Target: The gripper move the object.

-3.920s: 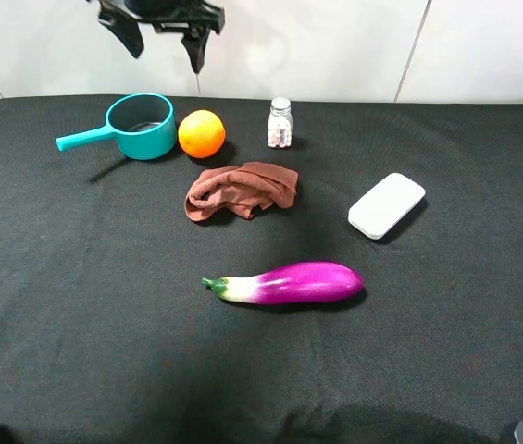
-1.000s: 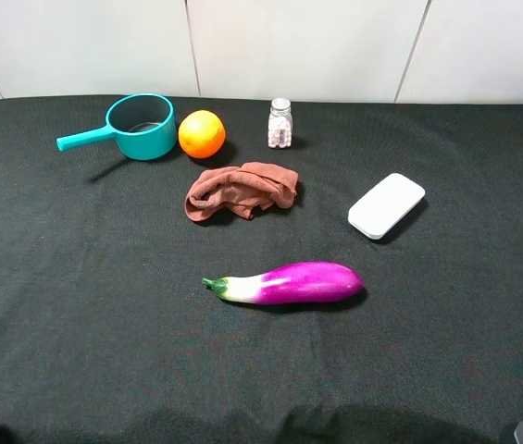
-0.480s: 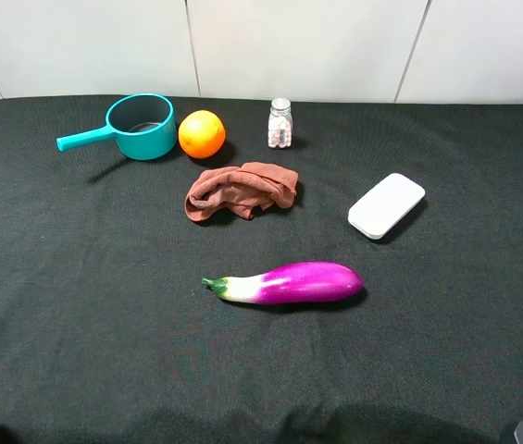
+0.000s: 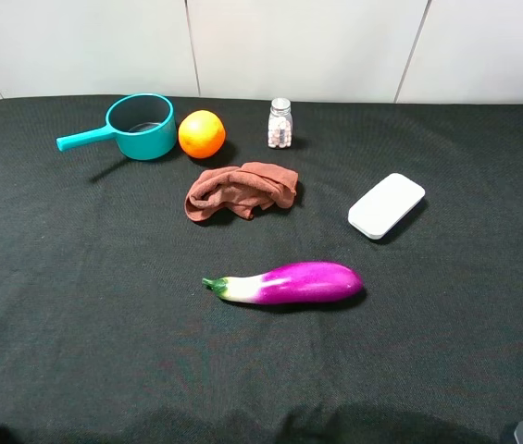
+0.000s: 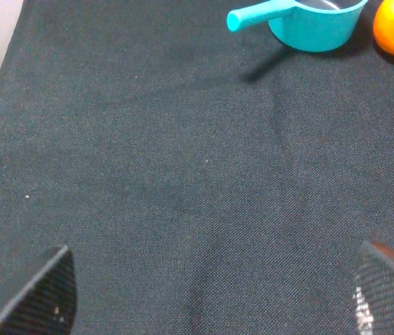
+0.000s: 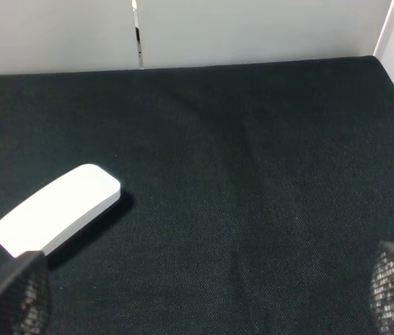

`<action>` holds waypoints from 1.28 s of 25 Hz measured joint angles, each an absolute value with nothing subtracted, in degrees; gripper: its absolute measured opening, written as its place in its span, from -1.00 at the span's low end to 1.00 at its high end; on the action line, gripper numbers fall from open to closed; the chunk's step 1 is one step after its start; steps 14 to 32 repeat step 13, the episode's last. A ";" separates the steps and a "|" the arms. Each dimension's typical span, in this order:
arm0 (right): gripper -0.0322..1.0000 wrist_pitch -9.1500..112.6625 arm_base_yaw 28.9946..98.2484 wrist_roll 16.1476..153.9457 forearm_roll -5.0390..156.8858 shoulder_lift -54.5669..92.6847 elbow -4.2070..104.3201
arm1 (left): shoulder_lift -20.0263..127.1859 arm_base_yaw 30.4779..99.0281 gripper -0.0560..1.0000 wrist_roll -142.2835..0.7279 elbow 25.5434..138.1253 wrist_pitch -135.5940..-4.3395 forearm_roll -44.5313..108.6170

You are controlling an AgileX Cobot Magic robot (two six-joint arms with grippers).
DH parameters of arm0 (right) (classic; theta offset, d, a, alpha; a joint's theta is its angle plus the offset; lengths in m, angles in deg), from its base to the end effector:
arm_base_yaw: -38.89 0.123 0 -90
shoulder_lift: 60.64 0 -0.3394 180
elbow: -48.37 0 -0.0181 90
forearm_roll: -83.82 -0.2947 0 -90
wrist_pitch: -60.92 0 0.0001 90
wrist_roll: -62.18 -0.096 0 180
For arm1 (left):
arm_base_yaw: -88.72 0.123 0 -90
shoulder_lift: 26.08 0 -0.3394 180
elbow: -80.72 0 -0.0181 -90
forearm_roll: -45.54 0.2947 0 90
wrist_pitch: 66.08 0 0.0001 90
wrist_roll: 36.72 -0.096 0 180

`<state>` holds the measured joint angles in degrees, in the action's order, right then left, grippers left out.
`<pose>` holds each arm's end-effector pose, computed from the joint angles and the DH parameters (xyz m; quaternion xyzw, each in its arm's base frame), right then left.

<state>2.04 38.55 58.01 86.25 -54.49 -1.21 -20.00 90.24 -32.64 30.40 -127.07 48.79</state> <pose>-0.0169 -0.0034 0.3003 0.0337 0.8407 -0.0031 0.5405 -0.0170 0.0043 0.2930 -0.0429 0.8530 0.0167 0.5199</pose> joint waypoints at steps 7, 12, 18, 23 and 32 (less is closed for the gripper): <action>0.41 2.04 38.55 58.01 86.25 -54.49 -1.21 | -20.00 90.24 0.68 -32.64 30.40 -127.07 48.79; 0.41 2.04 38.55 58.01 86.25 -54.49 -1.21 | -20.00 90.24 0.68 -32.64 30.40 -127.07 48.79; 0.41 2.04 38.55 58.01 86.25 -54.49 -1.21 | -20.00 90.24 0.68 -32.64 30.40 -127.07 48.79; 0.41 2.04 38.55 58.01 86.25 -54.49 -1.21 | -20.00 90.24 0.68 -32.64 30.40 -127.07 48.79; 0.41 2.04 38.55 58.01 86.25 -54.49 -1.21 | -20.00 90.24 0.68 -32.64 30.40 -127.07 48.79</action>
